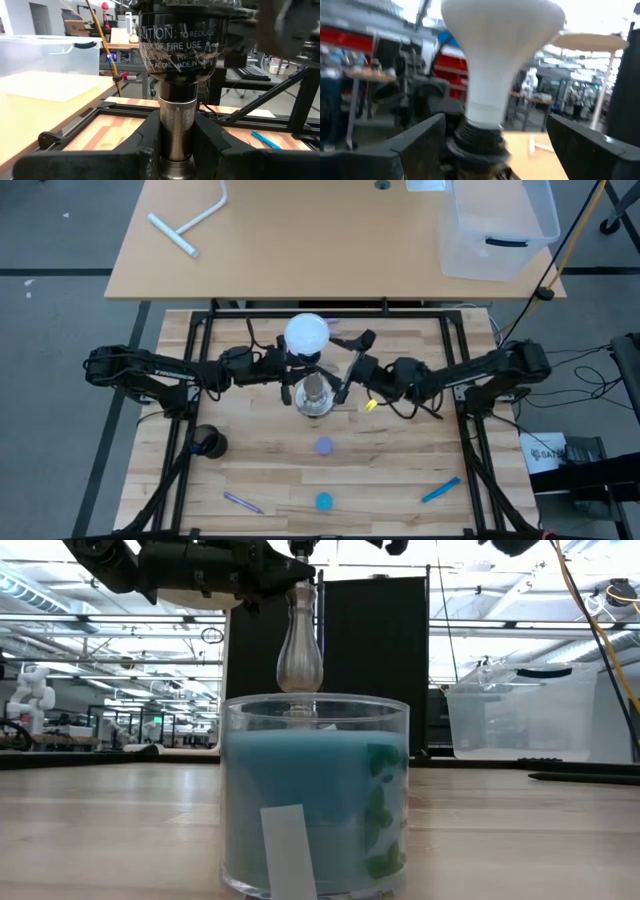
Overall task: Screw lightbulb
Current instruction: Remove the lightbulb from the silver lamp socket
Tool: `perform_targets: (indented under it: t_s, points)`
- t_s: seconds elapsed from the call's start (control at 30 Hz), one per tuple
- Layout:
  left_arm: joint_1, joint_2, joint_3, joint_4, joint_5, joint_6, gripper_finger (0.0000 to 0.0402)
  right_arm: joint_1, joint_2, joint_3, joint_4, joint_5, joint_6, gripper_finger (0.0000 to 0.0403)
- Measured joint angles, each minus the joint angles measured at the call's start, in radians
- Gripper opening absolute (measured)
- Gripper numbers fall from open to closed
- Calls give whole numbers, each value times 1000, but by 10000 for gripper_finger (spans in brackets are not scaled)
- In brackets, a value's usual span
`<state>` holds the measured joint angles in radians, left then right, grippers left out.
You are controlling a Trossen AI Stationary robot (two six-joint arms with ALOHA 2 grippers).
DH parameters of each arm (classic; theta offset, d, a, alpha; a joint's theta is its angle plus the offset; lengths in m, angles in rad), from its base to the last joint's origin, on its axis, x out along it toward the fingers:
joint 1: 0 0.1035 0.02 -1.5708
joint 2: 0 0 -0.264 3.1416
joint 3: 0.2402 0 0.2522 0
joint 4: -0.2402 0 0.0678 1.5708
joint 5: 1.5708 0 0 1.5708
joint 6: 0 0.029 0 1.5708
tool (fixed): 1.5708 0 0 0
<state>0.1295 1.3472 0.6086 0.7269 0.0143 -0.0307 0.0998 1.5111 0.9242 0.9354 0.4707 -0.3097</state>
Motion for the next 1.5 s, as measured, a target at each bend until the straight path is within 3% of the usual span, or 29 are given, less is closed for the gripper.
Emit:
perform_targets:
  t_s: [0.23,0.4,0.57,0.8,0.9,1.2,1.5]
  points:
    - [0,0,0,-1,-9,0,76,11,125,12,286,3,-63,338]
    - [0,0,0,-1,-13,1,76,19,180,110,245,6,-109,338]
    - [2,-1,0,-1,-39,-6,76,17,228,216,190,79,-142,338]
    - [1,0,1,-3,-34,-6,76,4,239,267,174,125,-155,334]
    - [1,1,1,-4,-31,-5,76,-1,235,278,146,133,-156,309]
    - [1,0,1,-3,-26,-2,76,-1,234,290,94,145,-134,168]
    - [2,1,1,-6,-15,0,76,-19,169,290,-81,114,-90,165]
